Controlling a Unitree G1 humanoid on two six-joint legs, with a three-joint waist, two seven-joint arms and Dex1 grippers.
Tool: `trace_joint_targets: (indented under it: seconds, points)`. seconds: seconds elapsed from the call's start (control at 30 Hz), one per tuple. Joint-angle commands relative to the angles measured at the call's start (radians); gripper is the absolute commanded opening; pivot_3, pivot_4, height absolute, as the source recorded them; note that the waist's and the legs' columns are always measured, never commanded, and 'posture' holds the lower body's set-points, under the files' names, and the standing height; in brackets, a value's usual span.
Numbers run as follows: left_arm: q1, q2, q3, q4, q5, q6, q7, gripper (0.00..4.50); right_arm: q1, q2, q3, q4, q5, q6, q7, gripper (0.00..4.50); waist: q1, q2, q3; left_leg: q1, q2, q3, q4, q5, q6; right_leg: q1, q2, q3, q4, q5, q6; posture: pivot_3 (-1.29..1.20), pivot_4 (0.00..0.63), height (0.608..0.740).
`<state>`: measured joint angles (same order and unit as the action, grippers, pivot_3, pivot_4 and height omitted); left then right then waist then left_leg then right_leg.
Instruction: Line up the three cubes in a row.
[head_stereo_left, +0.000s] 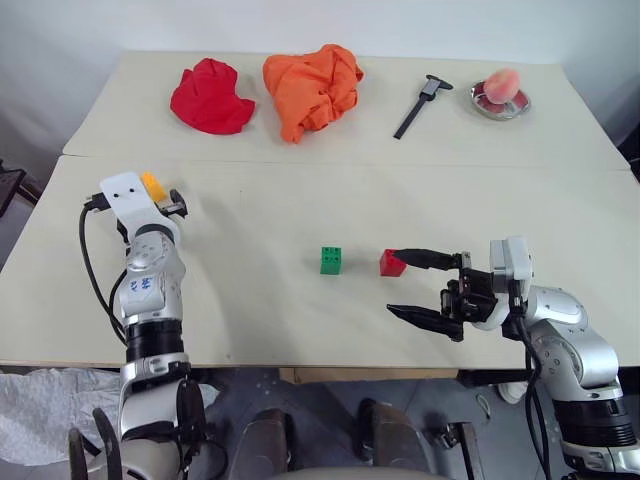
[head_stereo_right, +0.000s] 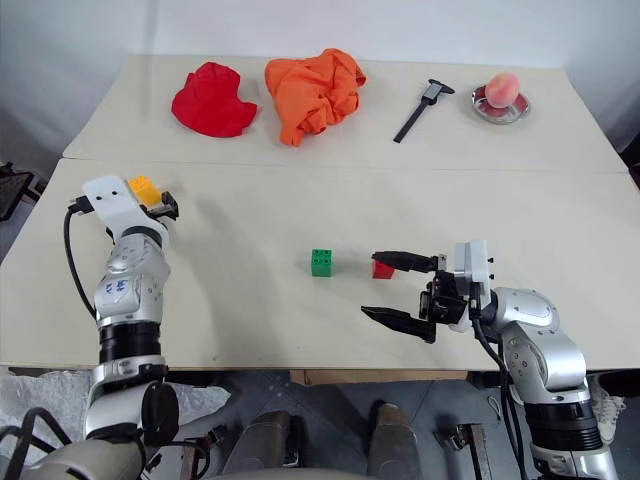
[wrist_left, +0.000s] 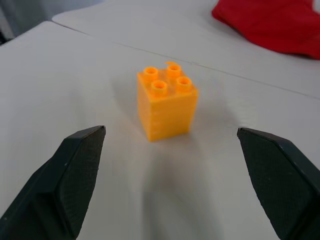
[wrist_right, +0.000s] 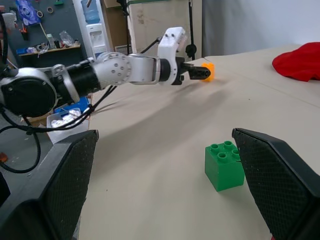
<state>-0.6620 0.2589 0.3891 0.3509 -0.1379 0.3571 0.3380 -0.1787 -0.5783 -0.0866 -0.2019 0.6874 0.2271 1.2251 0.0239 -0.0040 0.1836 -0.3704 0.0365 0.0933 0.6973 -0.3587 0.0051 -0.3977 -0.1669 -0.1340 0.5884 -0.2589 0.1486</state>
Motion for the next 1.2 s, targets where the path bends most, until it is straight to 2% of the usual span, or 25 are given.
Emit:
trace_joint_targets:
  seconds: [0.03, 0.23, 0.43, 0.53, 0.77, 0.8, 1.0, 1.03, 1.13, 1.2]
  points:
    - [-0.067, 0.039, 0.005, 0.093, 0.013, -0.07, -0.007, 4.48, -0.002, -0.003, -0.013, -0.036, 0.009, 0.0, -0.008, 4.5, 0.0, 0.0, 0.0, 0.0, 0.0, 0.0, 0.0, 0.0, 0.0, 0.0, 0.0, 0.0, 0.0, 0.0, 0.0, 0.0, 0.15, 0.74]
    - [-0.181, 0.089, 0.013, 0.328, 0.009, -0.167, -0.008, 4.48, 0.005, -0.002, -0.009, -0.048, 0.01, 0.003, -0.019, 4.5, 0.0, 0.0, 0.0, 0.0, 0.0, 0.0, 0.0, 0.0, 0.0, 0.0, 0.0, 0.0, 0.0, 0.0, 0.0, 0.0, 0.15, 0.74]
    - [-0.253, 0.102, 0.008, 0.48, -0.003, -0.226, -0.044, 4.48, 0.026, 0.004, -0.008, -0.065, 0.008, 0.0, -0.036, 4.5, 0.0, 0.0, 0.0, 0.0, 0.0, 0.0, 0.0, 0.0, 0.0, 0.0, 0.0, 0.0, 0.0, 0.0, 0.0, 0.0, 0.15, 0.74]
    - [-0.266, 0.098, 0.006, 0.514, -0.001, -0.256, -0.044, 3.88, 0.035, 0.006, -0.01, -0.072, 0.008, 0.0, -0.044, 4.5, -0.001, 0.0, 0.0, 0.0, 0.0, 0.0, 0.0, 0.0, 0.0, 0.0, 0.0, 0.0, 0.0, 0.0, 0.0, 0.0, 0.15, 0.74]
    - [-0.243, 0.089, 0.021, 0.471, -0.047, -0.274, -0.088, 1.62, 0.054, 0.01, -0.011, -0.086, 0.003, -0.018, -0.054, 4.5, 0.0, -0.001, 0.0, 0.0, 0.0, 0.0, 0.0, 0.0, 0.0, 0.0, 0.0, 0.0, 0.0, 0.0, 0.0, 0.0, 0.15, 0.74]
    - [-0.23, 0.09, 0.022, 0.451, -0.061, -0.263, -0.116, 1.47, 0.056, 0.01, -0.012, -0.089, 0.004, -0.017, -0.057, 4.5, -0.001, -0.001, 0.0, 0.0, 0.0, 0.0, 0.0, 0.0, 0.0, 0.0, 0.0, 0.0, 0.0, 0.0, 0.0, 0.0, 0.15, 0.74]
    - [-0.116, 0.145, 0.001, 0.287, -0.165, -0.162, -0.443, 1.47, 0.087, -0.008, -0.034, -0.112, 0.012, -0.01, -0.066, 4.5, -0.003, 0.0, 0.0, 0.0, 0.0, 0.0, 0.0, 0.0, 0.0, 0.0, 0.0, 0.0, 0.0, 0.0, 0.0, 0.0, 0.15, 0.74]
    - [-0.074, 0.189, -0.018, 0.243, -0.191, -0.141, -0.581, 1.47, 0.105, -0.019, -0.048, -0.119, 0.015, -0.01, -0.064, 4.5, -0.004, 0.0, 0.0, 0.0, 0.0, 0.0, 0.0, 0.0, 0.0, 0.0, 0.0, 0.0, 0.0, 0.0, 0.001, 0.0, 0.15, 0.74]
    - [0.086, 0.367, -0.119, 0.053, -0.3, -0.124, -1.165, 1.47, 0.18, -0.069, -0.111, -0.136, 0.018, -0.023, -0.03, 4.5, -0.018, 0.0, 0.0, 0.0, 0.0, 0.001, -0.002, 0.0, 0.0, -0.002, 0.0, 0.0, 0.0, 0.0, 0.0, 0.0, 0.15, 0.74]
    - [0.139, 0.439, -0.184, 0.001, -0.3, -0.13, -1.338, 1.47, 0.195, -0.088, -0.124, -0.132, 0.008, -0.045, -0.009, 4.5, -0.025, 0.0, 0.0, -0.001, 0.0, 0.004, -0.004, 0.0, -0.001, -0.005, 0.0, 0.0, 0.001, 0.0, 0.0, 0.0, 0.15, 0.74]
